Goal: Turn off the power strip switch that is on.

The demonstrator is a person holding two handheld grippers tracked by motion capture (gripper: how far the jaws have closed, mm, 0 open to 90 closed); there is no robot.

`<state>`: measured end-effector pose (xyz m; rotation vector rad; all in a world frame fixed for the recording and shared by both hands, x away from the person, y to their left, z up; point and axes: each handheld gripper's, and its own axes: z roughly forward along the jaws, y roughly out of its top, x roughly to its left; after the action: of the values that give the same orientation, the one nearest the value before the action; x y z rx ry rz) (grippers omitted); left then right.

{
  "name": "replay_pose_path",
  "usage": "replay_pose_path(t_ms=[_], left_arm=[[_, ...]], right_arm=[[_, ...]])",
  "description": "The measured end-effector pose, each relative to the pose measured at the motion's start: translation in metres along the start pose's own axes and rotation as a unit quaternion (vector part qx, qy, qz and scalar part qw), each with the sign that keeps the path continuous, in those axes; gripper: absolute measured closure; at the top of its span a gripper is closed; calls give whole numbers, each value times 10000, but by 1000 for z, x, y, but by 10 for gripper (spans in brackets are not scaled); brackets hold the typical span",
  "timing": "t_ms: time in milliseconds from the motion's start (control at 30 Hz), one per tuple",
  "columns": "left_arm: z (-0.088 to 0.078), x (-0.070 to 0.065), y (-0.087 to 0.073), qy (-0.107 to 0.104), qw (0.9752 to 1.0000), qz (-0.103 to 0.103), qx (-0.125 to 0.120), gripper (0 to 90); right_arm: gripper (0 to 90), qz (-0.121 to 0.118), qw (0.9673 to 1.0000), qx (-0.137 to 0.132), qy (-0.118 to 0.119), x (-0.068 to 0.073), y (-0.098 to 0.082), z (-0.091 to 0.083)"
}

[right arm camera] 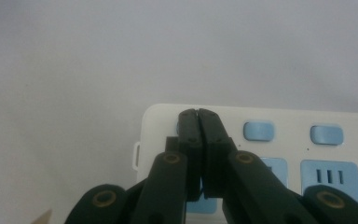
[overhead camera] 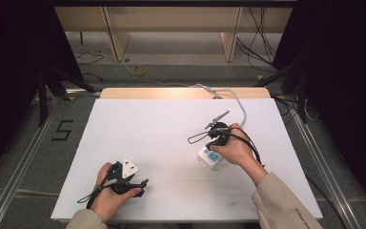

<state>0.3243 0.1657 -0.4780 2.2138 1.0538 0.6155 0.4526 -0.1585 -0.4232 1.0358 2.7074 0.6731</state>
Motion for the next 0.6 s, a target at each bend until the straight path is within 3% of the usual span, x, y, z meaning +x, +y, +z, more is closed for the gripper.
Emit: replay_pose_path(t_ms=[600], left_arm=[[0, -1, 0, 7, 10000, -5, 1, 196]], right_arm=[[880, 91, 9999, -127, 59, -6, -19, -13]])
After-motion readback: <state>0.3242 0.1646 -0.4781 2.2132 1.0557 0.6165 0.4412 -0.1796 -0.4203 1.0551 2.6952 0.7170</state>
